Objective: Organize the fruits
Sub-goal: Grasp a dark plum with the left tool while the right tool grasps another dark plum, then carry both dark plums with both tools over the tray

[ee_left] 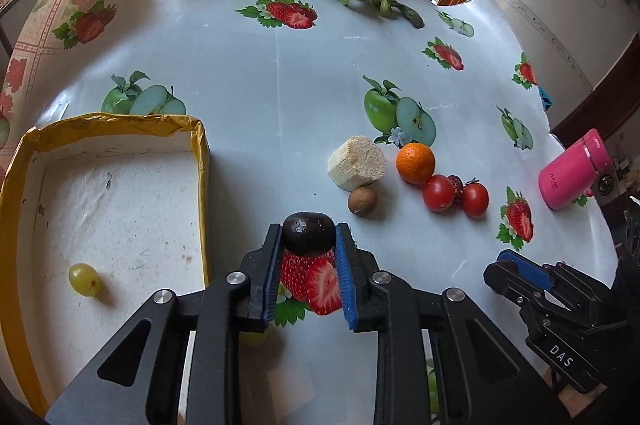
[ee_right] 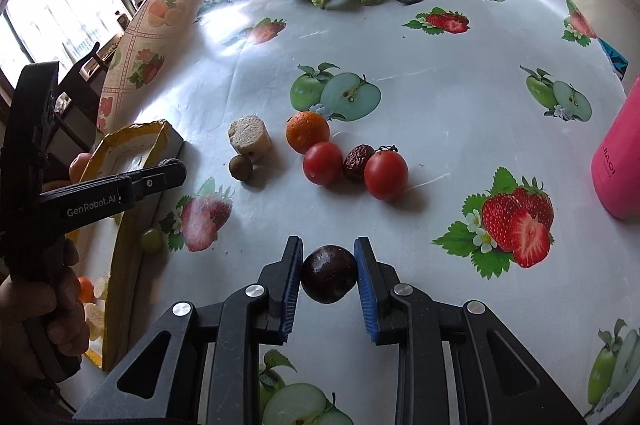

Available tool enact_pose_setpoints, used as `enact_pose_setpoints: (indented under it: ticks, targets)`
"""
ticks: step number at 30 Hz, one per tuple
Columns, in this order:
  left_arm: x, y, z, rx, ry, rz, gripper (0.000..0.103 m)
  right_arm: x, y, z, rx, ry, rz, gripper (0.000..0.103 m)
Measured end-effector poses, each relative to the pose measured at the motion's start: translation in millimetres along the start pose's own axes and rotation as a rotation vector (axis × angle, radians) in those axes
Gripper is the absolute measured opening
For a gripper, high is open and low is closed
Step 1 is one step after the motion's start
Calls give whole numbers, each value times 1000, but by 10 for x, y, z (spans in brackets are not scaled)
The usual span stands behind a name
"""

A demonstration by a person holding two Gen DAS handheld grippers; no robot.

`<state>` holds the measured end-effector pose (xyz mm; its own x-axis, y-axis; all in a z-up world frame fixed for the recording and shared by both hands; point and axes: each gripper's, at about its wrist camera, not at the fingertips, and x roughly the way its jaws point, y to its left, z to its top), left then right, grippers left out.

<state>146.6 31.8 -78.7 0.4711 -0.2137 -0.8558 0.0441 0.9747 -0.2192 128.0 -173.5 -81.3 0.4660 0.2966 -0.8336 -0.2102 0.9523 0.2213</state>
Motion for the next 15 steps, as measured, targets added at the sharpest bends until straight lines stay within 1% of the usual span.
enact_pose_setpoints:
  ticks: [4,15]
  targets:
    - [-183,29,-95,-28,-11,-29,23,-151,48,-76,-2,-8,14,27]
    - [-521,108,-440,-65,-17,-7,23,-384,324,-246,-50,-12,39,27]
